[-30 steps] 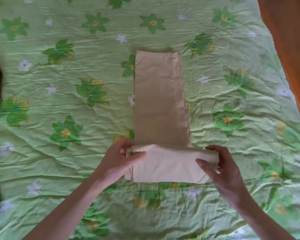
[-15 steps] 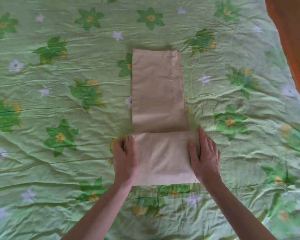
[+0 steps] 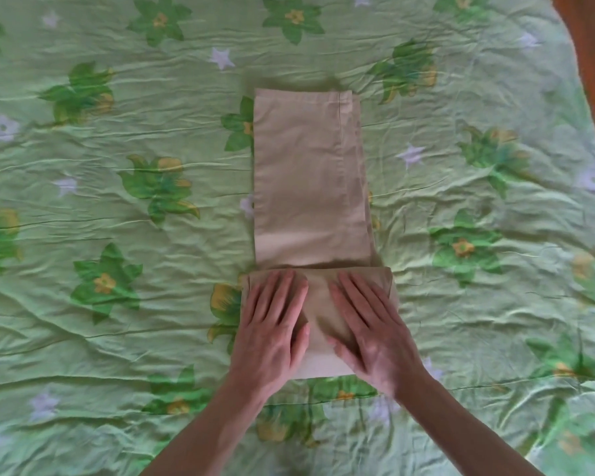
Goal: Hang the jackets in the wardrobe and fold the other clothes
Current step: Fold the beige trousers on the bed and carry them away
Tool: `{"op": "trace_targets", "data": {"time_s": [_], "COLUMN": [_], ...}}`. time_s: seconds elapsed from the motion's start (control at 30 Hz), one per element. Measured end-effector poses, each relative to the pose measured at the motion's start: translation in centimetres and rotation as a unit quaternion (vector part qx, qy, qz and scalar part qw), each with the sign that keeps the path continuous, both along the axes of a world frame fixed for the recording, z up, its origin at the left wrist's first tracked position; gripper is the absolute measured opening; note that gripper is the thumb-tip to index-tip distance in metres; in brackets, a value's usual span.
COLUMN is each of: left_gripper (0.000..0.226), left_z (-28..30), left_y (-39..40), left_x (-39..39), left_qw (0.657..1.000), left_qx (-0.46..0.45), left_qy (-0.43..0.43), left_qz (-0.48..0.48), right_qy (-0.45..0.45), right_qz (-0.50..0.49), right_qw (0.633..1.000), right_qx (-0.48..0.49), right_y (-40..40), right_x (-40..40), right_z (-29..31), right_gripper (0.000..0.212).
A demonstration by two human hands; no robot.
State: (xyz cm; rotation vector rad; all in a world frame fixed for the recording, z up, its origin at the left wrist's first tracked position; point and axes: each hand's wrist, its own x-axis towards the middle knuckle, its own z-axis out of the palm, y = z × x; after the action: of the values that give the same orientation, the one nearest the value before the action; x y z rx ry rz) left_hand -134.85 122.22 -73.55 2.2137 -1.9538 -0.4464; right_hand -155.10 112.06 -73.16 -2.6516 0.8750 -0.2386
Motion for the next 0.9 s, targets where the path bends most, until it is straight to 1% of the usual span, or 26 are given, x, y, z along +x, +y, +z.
{"op": "trace_targets", "data": {"time_s": [0.13, 0.2, 0.33, 0.4, 0.53, 0.6, 0.67, 0.73, 0.8, 0.83, 0.9], "left_gripper": [0.068, 0.07, 0.081, 0.088, 0.107, 0.121, 0.134, 0.132, 0.119, 0.112, 0.098], "left_z": [-0.4, -0.4, 0.0, 0.6, 2.1, 2.8, 3.6, 4.7, 5.9, 6.5, 7.9], "left_y": [-0.3, -0.3, -0.3, -0.1, 1.8, 2.4, 2.1, 1.2, 0.4, 0.1, 0.0], "left_x": [0.2, 0.3, 0.5, 0.7, 0.7, 0.5, -0.6, -2.0, -3.2, -3.4, -3.2], "left_qw": [1.0, 0.999, 0.999, 0.998, 0.986, 0.974, 0.961, 0.959, 0.96, 0.957, 0.956], "left_qx": [-0.009, -0.016, -0.001, 0.021, 0.084, 0.139, 0.196, 0.221, 0.233, 0.246, 0.253], "left_qy": [0.02, 0.035, 0.049, 0.028, -0.062, -0.103, -0.136, -0.147, -0.137, -0.132, -0.121], "left_qz": [0.003, -0.002, -0.01, -0.042, -0.133, -0.148, -0.138, -0.097, -0.07, -0.073, -0.085], "right_qy": [0.004, 0.024, 0.052, 0.038, 0.009, 0.03, 0.08, 0.127, 0.171, 0.18, 0.163], "right_qz": [-0.007, -0.01, -0.011, -0.006, 0.006, 0.029, 0.055, 0.061, 0.055, 0.051, 0.056], "right_qw": [0.999, 0.998, 0.996, 0.997, 1.0, 0.999, 0.995, 0.99, 0.983, 0.982, 0.985], "right_qx": [0.044, 0.066, 0.073, 0.061, 0.006, -0.015, -0.026, -0.027, -0.029, -0.026, -0.025], "right_y": [-0.7, -0.8, -1.0, -1.0, 0.2, 0.9, 1.4, 1.8, 2.0, 2.0, 1.9], "right_x": [0.1, 0.2, 0.3, 0.2, -1.1, -2.1, -2.9, -3.2, -3.0, -2.9, -2.8], "right_z": [-1.0, -1.1, -0.8, -0.4, 0.1, 0.8, 1.9, 2.7, 2.9, 2.9, 3.1], "right_gripper": [0.072, 0.074, 0.077, 0.077, 0.082, 0.091, 0.102, 0.112, 0.123, 0.125, 0.121]}}
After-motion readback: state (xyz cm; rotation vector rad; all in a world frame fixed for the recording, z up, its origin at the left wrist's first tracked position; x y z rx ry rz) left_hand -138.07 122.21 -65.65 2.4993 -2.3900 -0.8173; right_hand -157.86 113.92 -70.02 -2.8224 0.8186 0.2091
